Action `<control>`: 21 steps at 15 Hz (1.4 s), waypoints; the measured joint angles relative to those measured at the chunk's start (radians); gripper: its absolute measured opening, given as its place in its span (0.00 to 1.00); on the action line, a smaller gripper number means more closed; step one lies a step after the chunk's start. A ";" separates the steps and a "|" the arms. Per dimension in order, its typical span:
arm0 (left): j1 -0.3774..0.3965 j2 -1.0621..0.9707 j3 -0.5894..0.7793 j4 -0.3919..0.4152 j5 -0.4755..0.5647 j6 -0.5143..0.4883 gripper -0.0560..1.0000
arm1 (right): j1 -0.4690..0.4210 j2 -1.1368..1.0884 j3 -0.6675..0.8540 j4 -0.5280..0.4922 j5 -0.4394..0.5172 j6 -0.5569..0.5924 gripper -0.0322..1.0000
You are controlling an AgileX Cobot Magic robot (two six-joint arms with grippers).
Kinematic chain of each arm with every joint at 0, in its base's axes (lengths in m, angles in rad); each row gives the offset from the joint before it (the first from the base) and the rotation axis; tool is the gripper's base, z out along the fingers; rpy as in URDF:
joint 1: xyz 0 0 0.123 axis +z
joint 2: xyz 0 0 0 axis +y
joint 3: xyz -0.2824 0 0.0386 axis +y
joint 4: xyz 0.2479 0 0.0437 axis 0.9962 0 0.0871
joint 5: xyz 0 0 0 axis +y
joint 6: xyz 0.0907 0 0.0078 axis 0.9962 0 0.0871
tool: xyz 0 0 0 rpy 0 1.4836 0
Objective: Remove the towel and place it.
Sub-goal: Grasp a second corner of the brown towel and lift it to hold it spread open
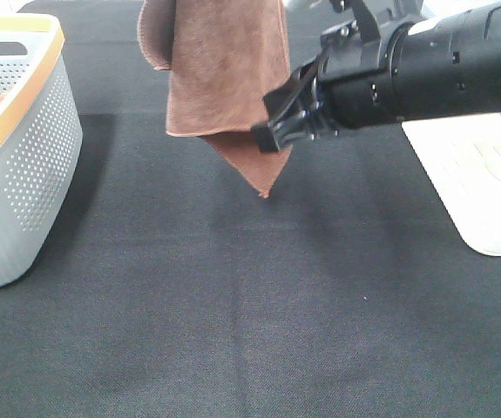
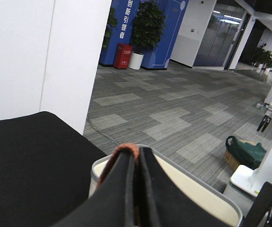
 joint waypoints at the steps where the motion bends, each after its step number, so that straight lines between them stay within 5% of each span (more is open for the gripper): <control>1: 0.000 0.000 0.007 0.030 0.000 0.002 0.05 | 0.000 0.000 -0.002 0.000 0.048 0.000 0.03; 4: 0.000 0.000 0.044 0.137 0.057 -0.011 0.05 | 0.000 0.000 -0.020 -0.020 0.267 0.049 0.03; 7: 0.000 0.006 0.052 0.351 0.210 -0.175 0.05 | 0.000 0.000 -0.085 -0.251 0.474 0.364 0.03; 8: 0.000 0.006 0.052 0.351 0.210 -0.175 0.05 | 0.000 0.000 -0.085 -0.251 0.474 0.364 0.03; 12: 0.000 0.028 0.055 0.583 0.389 -0.340 0.05 | 0.000 0.000 -0.215 -0.733 0.766 0.824 0.03; 16: 0.000 0.041 0.056 0.669 0.561 -0.356 0.05 | 0.000 0.000 -0.307 -1.082 0.807 1.027 0.03; 21: 0.000 0.098 0.056 0.906 0.607 -0.451 0.05 | 0.000 0.000 -0.460 -1.338 0.814 1.133 0.03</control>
